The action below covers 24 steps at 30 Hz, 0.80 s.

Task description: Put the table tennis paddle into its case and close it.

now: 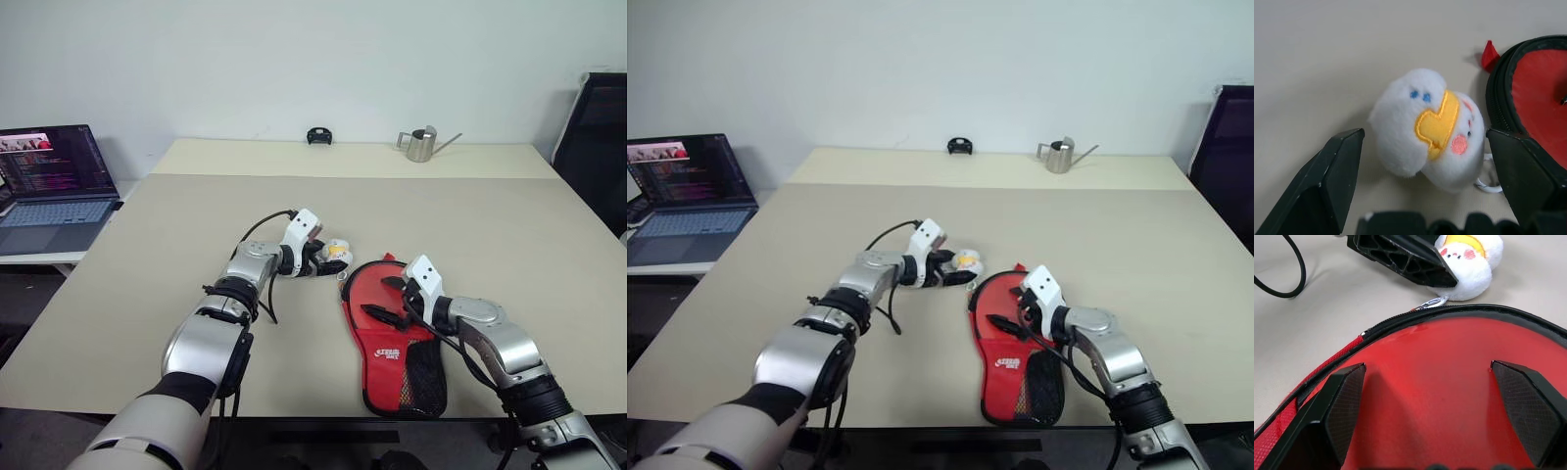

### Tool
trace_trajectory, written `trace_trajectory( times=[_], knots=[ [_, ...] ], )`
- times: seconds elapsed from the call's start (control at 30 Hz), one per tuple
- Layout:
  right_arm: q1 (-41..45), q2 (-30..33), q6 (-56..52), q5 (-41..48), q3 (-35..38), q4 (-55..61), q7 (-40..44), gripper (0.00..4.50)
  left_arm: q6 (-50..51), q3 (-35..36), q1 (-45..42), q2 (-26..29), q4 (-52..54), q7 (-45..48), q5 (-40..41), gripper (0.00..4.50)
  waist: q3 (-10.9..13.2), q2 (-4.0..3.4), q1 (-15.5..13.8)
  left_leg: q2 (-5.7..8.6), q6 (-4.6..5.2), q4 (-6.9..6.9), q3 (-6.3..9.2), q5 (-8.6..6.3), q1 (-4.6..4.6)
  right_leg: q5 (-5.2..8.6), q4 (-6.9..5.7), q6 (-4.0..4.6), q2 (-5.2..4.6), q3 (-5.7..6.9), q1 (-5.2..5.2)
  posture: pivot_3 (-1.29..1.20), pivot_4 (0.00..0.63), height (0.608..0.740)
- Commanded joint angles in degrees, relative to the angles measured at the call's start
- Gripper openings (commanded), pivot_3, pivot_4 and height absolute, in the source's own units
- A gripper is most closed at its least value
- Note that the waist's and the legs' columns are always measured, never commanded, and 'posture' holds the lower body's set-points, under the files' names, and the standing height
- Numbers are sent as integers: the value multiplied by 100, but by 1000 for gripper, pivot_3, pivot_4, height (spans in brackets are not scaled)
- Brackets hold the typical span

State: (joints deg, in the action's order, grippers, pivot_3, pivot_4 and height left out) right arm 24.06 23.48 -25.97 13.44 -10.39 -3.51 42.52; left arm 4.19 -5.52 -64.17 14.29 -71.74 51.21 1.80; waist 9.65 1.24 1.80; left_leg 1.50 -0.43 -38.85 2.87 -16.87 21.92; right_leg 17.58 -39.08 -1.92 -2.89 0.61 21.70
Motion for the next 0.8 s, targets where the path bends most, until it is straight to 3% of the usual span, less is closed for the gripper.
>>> trace_trajectory(
  times=[0.03, 0.13, 0.37, 0.5, 0.8],
  knots=[
    [-149, -43, -162, -75, -57, -82, -37, 4494, -114, 147, -109, -27, 5, -43, -44, 4354, 0, 0, 0, 0, 0, 0, 0, 0, 0, 0, 0, 0, 0, 0, 0, 0, 150, 740],
    [-186, -62, -151, -91, -16, -54, -104, 4500, -105, 225, -94, -71, -30, -81, -31, 3781, 0, 0, -4, 0, 0, 0, 0, 0, 0, 0, 0, 0, 0, 0, 0, 0, 150, 740],
    [-229, -112, -279, -117, 77, 0, -302, 4500, -98, 314, -42, -148, -15, -46, -16, 1254, -1, 1, -5, 1, 0, -1, 1, 0, -1, 0, -2, 0, 0, 0, -1, 0, 150, 740],
    [-197, -125, -403, -113, 93, 24, -391, 4500, -98, 359, 10, -119, 102, 154, 20, 147, -1, 2, -7, 1, 0, -3, 1, 0, -1, -1, -4, -1, 0, 0, -2, 0, 150, 740],
    [-99, 21, -681, -452, -121, -371, -518, 4500, 43, 476, 150, 274, 744, 818, 125, 37, -2, 3, -10, 2, -1, -4, 3, 0, -1, -1, -4, -1, 0, 1, -3, 0, 150, 740]
  ],
)
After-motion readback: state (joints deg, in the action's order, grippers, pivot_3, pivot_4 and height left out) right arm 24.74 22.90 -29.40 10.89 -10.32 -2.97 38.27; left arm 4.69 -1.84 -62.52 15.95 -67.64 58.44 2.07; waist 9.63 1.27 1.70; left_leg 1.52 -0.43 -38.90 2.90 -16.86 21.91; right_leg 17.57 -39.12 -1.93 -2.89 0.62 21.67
